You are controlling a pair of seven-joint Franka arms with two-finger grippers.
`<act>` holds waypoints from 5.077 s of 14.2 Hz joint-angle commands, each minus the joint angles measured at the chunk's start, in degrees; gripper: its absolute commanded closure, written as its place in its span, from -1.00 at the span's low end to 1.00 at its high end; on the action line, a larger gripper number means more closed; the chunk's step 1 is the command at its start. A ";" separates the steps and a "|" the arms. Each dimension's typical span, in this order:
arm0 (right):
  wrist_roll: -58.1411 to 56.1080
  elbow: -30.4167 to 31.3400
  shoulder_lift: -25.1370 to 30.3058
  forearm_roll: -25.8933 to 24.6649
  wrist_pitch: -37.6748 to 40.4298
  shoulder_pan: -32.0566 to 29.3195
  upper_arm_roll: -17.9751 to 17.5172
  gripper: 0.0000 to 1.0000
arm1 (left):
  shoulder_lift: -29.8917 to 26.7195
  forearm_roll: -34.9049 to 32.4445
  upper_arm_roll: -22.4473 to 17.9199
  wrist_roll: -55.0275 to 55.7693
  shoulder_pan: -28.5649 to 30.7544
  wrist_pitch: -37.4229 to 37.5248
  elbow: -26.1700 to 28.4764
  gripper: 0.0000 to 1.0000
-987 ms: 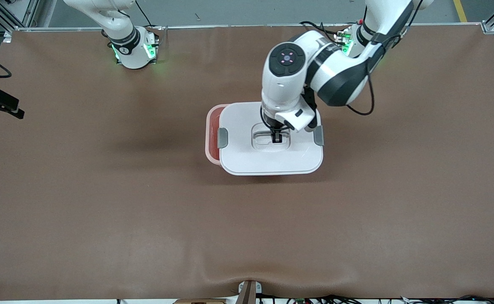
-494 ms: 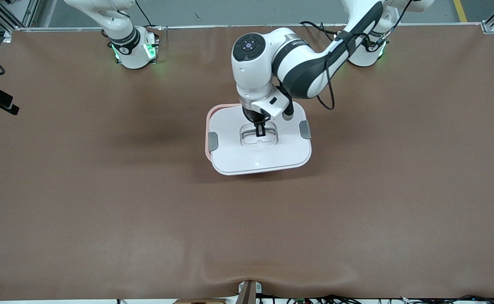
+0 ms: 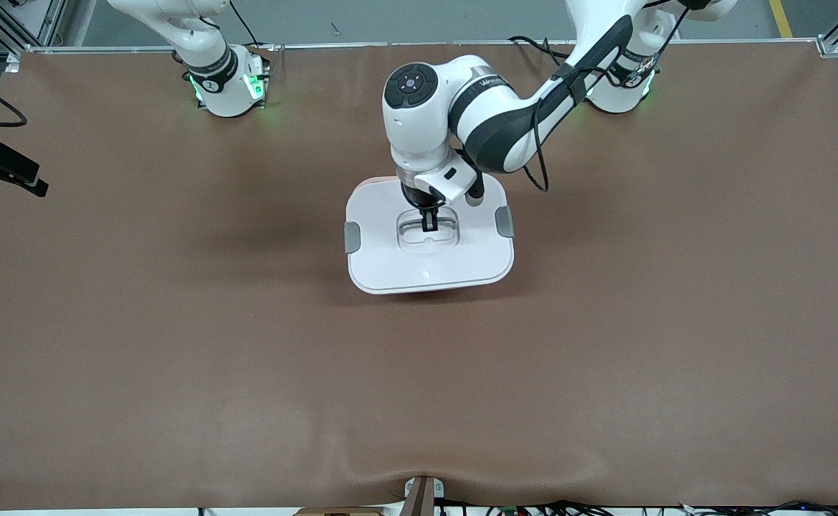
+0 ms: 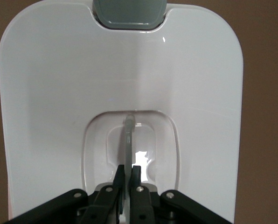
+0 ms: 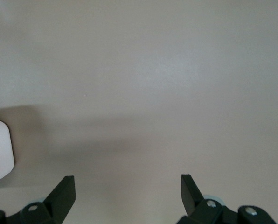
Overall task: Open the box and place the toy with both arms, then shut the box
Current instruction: 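Lower the lid onto the box and press it down with the left gripper, then open the left gripper and raise it away from the lid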
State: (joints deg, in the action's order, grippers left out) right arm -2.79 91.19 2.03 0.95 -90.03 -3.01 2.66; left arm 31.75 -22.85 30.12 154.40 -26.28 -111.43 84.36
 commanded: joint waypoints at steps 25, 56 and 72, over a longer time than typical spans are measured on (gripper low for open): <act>0.86 0.22 0.52 -0.34 0.29 0.72 0.06 -1.00 | 0.94 -2.28 -0.33 -0.41 -1.31 -0.71 3.71 1.00; 0.86 -0.40 0.61 0.01 0.38 0.81 -0.02 -1.00 | -28.67 17.49 -0.07 -98.44 37.87 30.48 1.77 -1.00; 0.86 -0.93 0.61 0.01 1.26 0.72 0.06 -1.00 | -32.01 16.88 -16.97 -144.00 32.13 31.63 1.68 -1.00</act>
State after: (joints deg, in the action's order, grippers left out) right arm -2.78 90.55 2.03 0.93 -89.51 -2.59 2.75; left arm 1.93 -6.59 21.03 14.89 12.33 -79.67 84.77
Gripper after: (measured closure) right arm 0.000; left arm 0.000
